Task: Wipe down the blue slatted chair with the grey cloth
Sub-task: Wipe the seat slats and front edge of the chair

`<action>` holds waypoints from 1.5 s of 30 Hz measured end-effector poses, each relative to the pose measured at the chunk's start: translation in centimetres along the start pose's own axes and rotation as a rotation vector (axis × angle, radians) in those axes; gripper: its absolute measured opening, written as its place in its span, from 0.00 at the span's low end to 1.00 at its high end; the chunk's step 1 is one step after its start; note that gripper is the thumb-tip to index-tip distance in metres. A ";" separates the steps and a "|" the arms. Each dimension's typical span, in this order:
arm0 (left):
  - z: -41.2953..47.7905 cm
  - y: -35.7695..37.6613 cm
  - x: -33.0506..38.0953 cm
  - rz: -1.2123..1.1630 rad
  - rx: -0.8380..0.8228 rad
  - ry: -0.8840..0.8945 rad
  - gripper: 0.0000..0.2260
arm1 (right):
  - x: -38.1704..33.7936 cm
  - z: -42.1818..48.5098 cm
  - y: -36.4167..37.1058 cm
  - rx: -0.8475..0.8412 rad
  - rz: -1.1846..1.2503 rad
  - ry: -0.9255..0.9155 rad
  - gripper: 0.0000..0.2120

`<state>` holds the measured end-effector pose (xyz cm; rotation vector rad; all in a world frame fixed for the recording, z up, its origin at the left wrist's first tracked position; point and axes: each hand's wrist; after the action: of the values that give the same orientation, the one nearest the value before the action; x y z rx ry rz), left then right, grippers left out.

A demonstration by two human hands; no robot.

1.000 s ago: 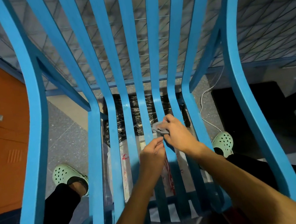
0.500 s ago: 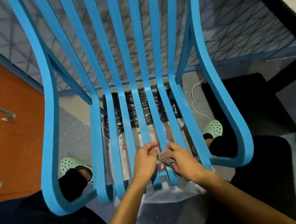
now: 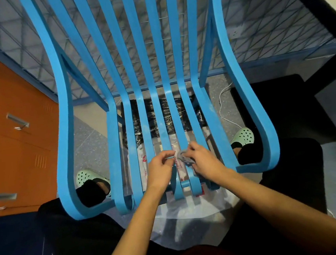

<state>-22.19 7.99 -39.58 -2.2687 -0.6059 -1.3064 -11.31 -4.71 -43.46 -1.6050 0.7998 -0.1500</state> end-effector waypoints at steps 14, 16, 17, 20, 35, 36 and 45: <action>-1.7 0.0 -2.2 -0.080 -0.026 -0.012 0.11 | -1.0 -3.2 -1.6 -0.098 0.029 0.000 0.10; -1.8 -0.3 -2.3 -0.094 -0.009 -0.004 0.11 | -0.8 -1.9 -1.9 -0.050 0.009 0.011 0.15; -1.8 -0.4 -2.3 -0.098 -0.007 0.000 0.11 | -1.0 -1.8 -1.7 -0.054 -0.010 0.001 0.16; -1.9 -0.5 -2.4 -0.090 -0.014 -0.003 0.11 | -1.7 -3.2 -0.2 -0.065 -0.144 -0.087 0.10; -3.6 0.8 -2.7 -0.322 -0.181 -0.119 0.09 | -0.1 -4.9 -1.7 -0.075 0.930 0.306 0.11; -3.6 0.9 -2.5 -0.360 -0.185 -0.125 0.09 | 0.0 -4.7 -1.9 -0.094 1.006 0.310 0.13; -2.3 0.6 -0.7 -0.351 -0.188 -0.133 0.13 | 0.3 -4.0 -2.7 -0.020 1.027 0.384 0.06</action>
<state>-23.73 6.06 -39.24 -2.4981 -1.0038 -1.4299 -12.10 -8.26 -40.27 -1.0201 1.8248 0.3002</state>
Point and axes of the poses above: each hand's wrist, its own z-axis towards the middle knuckle, its own y-axis out of the palm, x = y × z, and after that the axes turned 13 degrees about -z, right-handed
